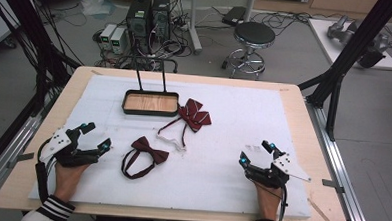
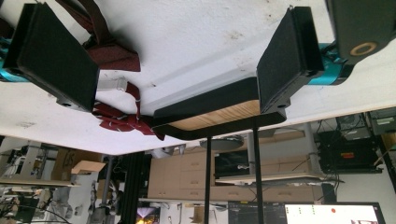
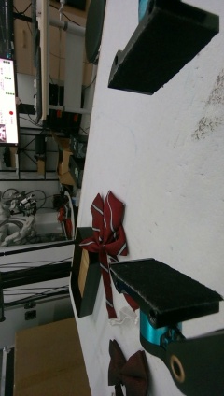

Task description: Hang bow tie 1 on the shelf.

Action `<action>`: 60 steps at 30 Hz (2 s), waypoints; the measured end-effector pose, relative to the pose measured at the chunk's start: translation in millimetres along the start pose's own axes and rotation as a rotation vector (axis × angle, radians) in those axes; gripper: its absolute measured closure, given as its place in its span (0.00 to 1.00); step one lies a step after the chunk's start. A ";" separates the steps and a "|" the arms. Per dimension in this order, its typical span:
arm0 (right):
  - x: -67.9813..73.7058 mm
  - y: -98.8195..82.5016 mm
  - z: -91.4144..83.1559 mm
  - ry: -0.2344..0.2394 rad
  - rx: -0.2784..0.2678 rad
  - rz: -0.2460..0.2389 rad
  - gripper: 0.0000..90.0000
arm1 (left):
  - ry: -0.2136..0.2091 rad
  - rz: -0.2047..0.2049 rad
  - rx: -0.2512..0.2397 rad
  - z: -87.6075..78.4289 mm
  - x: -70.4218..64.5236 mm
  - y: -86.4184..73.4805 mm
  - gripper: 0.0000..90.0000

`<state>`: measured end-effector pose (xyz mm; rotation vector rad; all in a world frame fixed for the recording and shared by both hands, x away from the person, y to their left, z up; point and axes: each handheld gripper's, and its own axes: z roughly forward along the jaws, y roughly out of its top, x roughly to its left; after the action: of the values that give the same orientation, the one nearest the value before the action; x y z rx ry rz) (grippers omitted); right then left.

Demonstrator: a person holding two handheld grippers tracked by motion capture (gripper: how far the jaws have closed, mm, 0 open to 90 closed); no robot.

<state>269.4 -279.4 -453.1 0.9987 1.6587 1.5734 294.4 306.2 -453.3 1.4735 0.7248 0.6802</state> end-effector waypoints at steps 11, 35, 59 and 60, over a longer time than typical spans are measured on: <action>0.4 0.2 0.9 -0.014 0.004 -0.004 0.11 | 0.002 0.008 -0.010 -1.2 -0.7 -0.3 0.15; -2.8 1.1 1.9 -0.018 0.013 0.028 0.11 | 0.001 0.004 -0.009 -0.8 -0.6 -0.3 0.15; -6.9 42.3 8.1 0.041 0.062 0.028 0.11 | -0.003 0.004 -0.011 -1.0 -0.6 -0.3 0.15; -6.1 45.3 8.9 0.043 0.069 0.027 0.11 | -0.002 0.005 -0.013 -1.1 -0.5 -0.3 0.15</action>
<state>284.6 -280.2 -409.0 1.0337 1.7461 1.5748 293.2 306.5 -453.6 1.4645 0.7139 0.6861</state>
